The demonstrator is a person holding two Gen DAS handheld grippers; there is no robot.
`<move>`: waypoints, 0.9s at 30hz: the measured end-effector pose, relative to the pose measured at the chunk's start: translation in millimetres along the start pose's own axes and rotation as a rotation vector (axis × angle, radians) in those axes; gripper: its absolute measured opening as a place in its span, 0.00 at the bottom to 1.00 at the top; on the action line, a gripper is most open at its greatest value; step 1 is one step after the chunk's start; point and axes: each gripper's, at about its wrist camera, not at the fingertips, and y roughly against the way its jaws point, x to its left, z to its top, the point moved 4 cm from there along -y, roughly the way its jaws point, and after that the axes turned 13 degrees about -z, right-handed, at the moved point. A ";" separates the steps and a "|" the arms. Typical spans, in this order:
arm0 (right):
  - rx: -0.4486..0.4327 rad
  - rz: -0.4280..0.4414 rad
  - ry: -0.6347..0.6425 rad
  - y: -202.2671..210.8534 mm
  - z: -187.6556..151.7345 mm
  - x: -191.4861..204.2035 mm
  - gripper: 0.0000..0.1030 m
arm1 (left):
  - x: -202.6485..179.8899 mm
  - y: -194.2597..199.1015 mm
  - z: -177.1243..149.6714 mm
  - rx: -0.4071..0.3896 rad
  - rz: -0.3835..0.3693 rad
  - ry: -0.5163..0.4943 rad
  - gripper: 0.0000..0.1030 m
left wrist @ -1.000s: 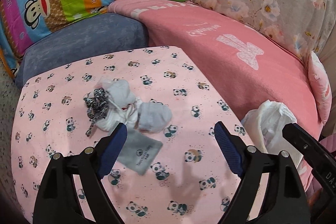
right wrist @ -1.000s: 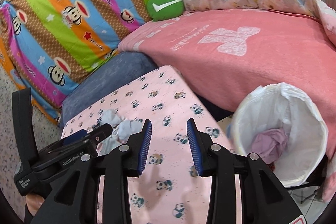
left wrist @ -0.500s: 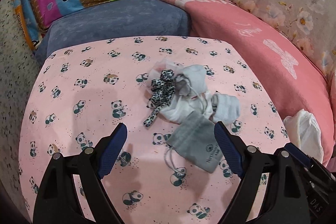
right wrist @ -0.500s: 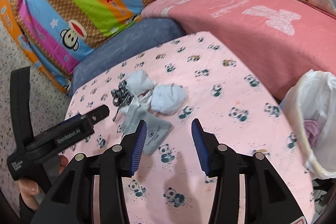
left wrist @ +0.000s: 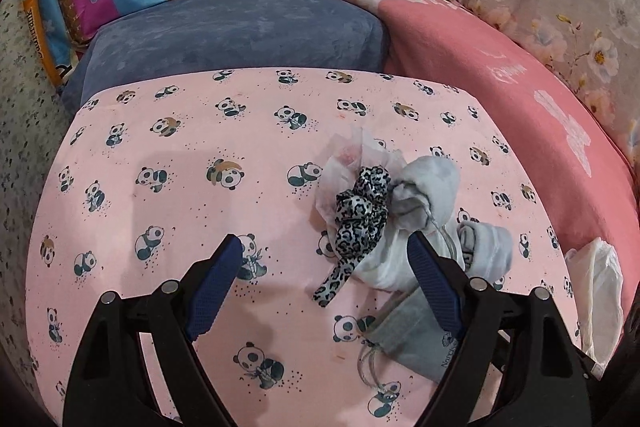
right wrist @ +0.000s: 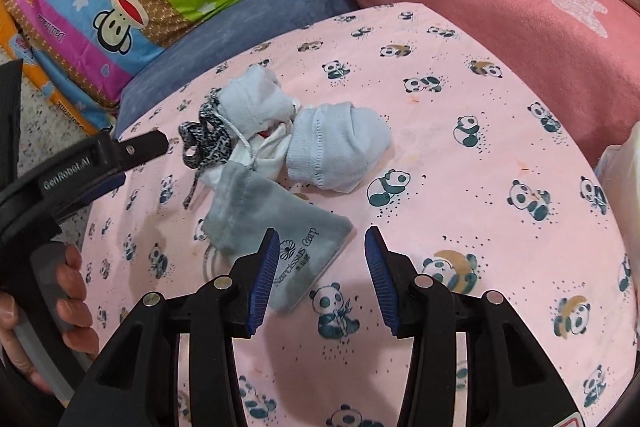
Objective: Collect trash
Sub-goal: 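Grasp the leopard-print scrunchie with the left gripper while the right grasps the grey pouch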
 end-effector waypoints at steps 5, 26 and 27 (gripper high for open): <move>0.025 -0.004 0.001 -15.2 2.2 2.9 0.45 | 5.9 -16.8 5.1 0.030 -0.031 0.015 0.57; -0.076 0.050 0.035 26.0 9.1 13.9 0.09 | -16.6 17.5 10.9 -0.004 -0.129 0.000 0.07; -0.086 0.050 0.032 30.6 10.1 13.5 0.09 | -20.9 22.7 12.6 -0.014 -0.128 -0.007 0.07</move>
